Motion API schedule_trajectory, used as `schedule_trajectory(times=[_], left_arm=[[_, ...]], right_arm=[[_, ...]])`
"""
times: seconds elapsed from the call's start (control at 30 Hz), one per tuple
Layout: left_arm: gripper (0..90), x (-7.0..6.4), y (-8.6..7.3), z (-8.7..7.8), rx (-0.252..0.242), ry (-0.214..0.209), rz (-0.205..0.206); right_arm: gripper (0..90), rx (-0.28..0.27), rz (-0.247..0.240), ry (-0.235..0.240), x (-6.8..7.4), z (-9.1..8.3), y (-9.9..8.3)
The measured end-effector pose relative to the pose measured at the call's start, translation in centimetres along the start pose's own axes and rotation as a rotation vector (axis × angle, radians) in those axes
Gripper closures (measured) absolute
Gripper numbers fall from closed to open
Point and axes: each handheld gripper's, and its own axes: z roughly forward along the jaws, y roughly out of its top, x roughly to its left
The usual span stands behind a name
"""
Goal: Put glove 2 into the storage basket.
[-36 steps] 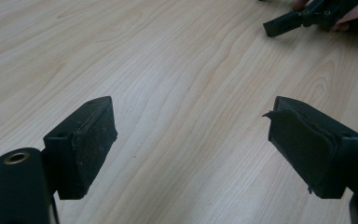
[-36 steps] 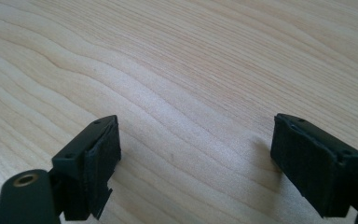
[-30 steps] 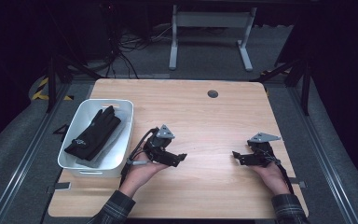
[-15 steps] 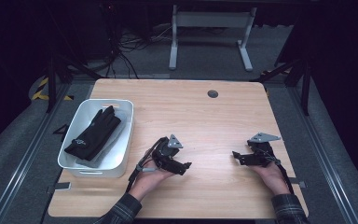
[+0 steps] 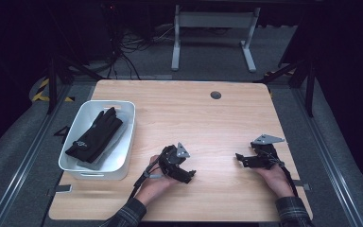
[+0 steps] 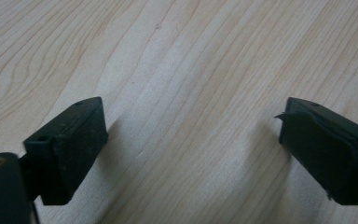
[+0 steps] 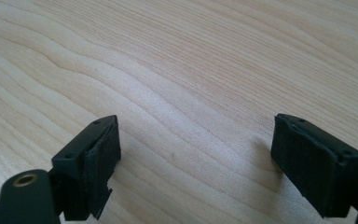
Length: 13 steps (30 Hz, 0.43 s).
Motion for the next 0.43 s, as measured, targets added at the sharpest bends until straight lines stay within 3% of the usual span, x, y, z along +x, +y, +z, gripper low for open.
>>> schedule_trajectory(times=[0.43], left_arm=[[5.2, -0.22, -0.18, 0.04, -0.013, -0.016, 0.017]], right_arm=[[16.2, 0.001, -0.002, 0.001, 0.03, 0.0, 0.01]])
